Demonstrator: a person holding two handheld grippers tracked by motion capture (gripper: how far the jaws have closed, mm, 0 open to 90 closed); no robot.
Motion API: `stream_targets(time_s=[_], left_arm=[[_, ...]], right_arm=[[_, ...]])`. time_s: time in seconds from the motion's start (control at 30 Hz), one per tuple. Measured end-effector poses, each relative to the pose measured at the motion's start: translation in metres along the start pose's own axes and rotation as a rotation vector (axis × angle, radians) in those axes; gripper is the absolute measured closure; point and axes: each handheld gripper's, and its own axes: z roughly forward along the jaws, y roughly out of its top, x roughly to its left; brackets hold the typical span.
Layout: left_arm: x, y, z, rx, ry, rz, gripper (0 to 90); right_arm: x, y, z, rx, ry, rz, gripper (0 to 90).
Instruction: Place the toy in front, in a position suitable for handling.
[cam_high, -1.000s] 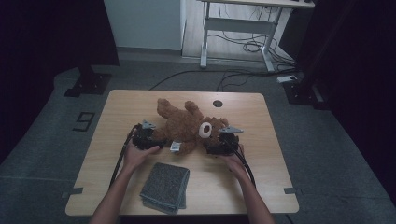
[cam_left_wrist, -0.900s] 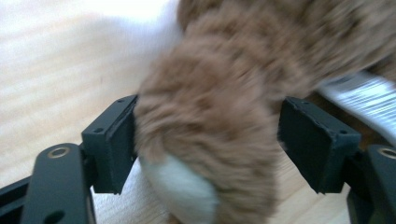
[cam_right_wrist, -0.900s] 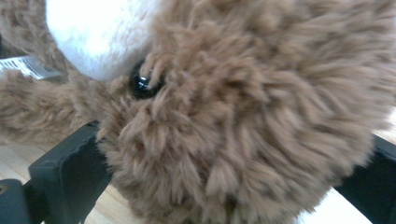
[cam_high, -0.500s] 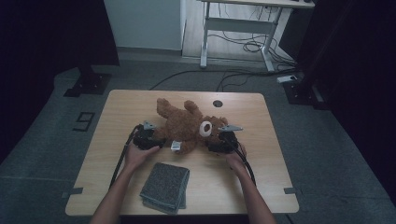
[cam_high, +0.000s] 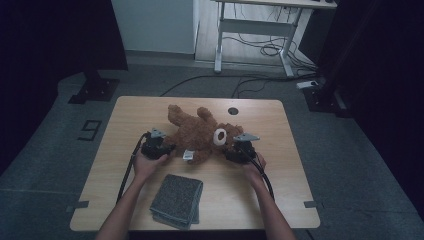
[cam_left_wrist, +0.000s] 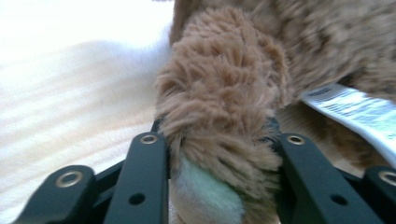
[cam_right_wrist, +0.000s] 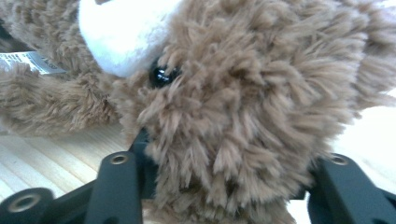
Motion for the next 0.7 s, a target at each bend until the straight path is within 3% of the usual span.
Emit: stream_targets(time_s=[0.23, 0.37, 0.43, 0.5, 0.57, 0.7], left_arm=[[-0.012, 0.009, -0.024, -0.044, -0.018, 0.05, 68.3], [-0.017, 0.012, -0.03, -0.061, -0.023, 0.064, 69.3], [-0.028, 0.018, -0.038, -0.078, -0.025, 0.093, 69.5], [-0.03, 0.019, -0.04, -0.085, -0.028, 0.099, 69.7], [-0.041, 0.025, -0.049, -0.119, -0.063, 0.105, 69.7], [-0.056, 0.031, -0.052, -0.123, -0.08, 0.128, 69.6]], right_arm=[[-0.005, 0.007, -0.015, -0.063, 0.012, 0.009, 53.2], [-0.007, 0.011, -0.025, -0.083, 0.005, -0.013, 54.1], [-0.007, 0.014, -0.033, -0.094, -0.016, -0.04, 54.2], [-0.008, 0.016, -0.039, -0.102, -0.02, -0.054, 54.1], [-0.017, 0.02, -0.052, -0.124, -0.012, -0.052, 54.1], [-0.03, 0.019, -0.064, -0.14, -0.004, -0.047, 54.0]])
